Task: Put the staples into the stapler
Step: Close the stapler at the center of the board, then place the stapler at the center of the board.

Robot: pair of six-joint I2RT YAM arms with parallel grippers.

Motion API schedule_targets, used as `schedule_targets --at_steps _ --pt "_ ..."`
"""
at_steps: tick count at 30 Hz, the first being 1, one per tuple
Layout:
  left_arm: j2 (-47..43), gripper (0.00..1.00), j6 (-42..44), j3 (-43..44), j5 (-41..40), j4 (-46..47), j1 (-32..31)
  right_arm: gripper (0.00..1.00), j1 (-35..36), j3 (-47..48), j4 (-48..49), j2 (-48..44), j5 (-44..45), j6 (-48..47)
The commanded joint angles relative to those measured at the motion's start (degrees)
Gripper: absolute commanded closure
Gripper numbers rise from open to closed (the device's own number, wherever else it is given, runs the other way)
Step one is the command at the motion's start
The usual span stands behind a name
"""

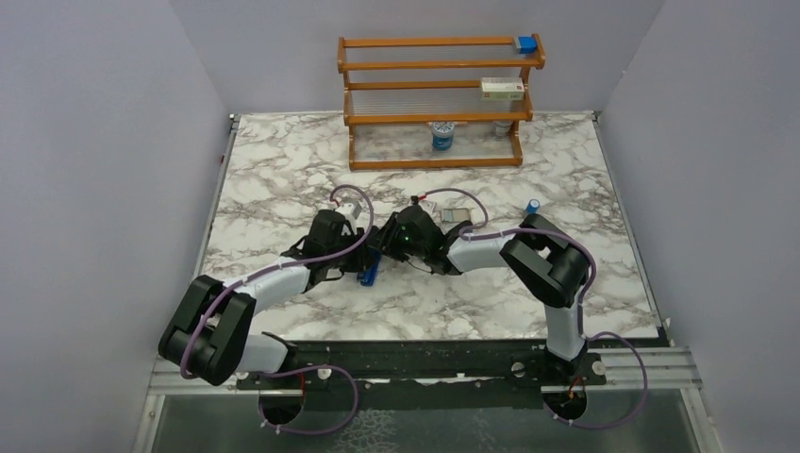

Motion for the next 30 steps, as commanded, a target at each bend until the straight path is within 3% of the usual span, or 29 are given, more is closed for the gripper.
schedule_targets --at_steps 1,3,6,15,24,30 --pt "0.91 1.00 6.10 5.09 -2.78 -4.47 -0.06 0.84 0.36 -2.04 -2.48 0.51 3.51 -4.07" --pt "1.23 1.00 7.72 7.01 -4.14 -6.82 -0.10 0.65 0.30 -1.83 -3.88 -0.57 4.95 -4.90" --pt "1.60 1.00 10.63 9.58 -6.32 -9.57 -0.06 0.51 0.30 -2.20 -4.74 -3.16 6.61 -6.70" --pt "4.91 1.00 16.78 14.96 -7.17 -13.70 0.09 0.32 -0.32 -6.24 -5.90 -10.74 7.64 -8.62" --pt "6.94 1.00 19.98 18.24 -8.02 -15.27 0.46 0.20 -1.64 -11.01 -3.79 -14.02 4.65 -8.37" --pt "9.49 0.99 30.62 20.62 -6.97 -15.61 0.65 0.16 -1.98 -15.53 -1.16 -23.38 3.75 -19.30"
